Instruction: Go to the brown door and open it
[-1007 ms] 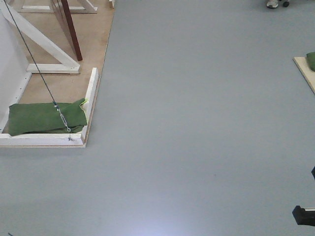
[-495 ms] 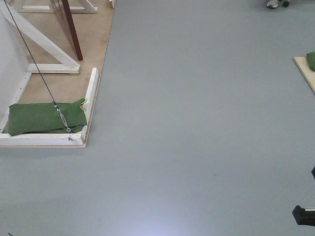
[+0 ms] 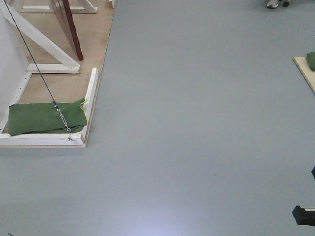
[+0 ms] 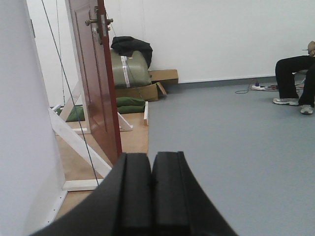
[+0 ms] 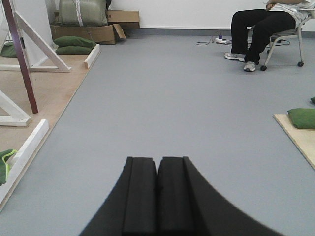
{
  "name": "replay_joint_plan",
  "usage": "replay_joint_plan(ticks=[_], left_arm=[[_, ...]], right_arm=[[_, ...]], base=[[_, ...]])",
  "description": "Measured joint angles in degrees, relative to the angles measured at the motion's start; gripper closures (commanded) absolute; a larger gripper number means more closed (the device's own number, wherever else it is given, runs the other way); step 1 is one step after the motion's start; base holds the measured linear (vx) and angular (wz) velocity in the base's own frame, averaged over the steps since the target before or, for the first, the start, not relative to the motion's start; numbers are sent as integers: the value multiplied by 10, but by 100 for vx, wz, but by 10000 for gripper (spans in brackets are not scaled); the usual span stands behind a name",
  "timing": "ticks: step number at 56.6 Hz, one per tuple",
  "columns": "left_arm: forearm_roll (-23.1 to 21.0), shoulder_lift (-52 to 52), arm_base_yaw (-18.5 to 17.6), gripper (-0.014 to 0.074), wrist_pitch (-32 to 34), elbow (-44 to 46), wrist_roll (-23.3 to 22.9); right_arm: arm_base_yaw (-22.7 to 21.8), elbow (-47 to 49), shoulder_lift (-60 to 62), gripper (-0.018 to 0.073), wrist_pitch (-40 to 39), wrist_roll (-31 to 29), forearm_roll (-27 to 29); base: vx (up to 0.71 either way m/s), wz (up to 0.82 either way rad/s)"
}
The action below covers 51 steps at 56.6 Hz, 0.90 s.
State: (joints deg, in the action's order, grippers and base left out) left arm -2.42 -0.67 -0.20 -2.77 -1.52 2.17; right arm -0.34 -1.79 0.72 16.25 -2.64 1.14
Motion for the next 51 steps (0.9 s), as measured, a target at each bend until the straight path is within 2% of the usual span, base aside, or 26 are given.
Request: replay_joint_plan(ticks=[51], left_arm=[[0, 0, 0, 600, 0, 0, 0]], right_arm=[[0, 0, 0, 559, 0, 0, 0]], base=[[1, 0]])
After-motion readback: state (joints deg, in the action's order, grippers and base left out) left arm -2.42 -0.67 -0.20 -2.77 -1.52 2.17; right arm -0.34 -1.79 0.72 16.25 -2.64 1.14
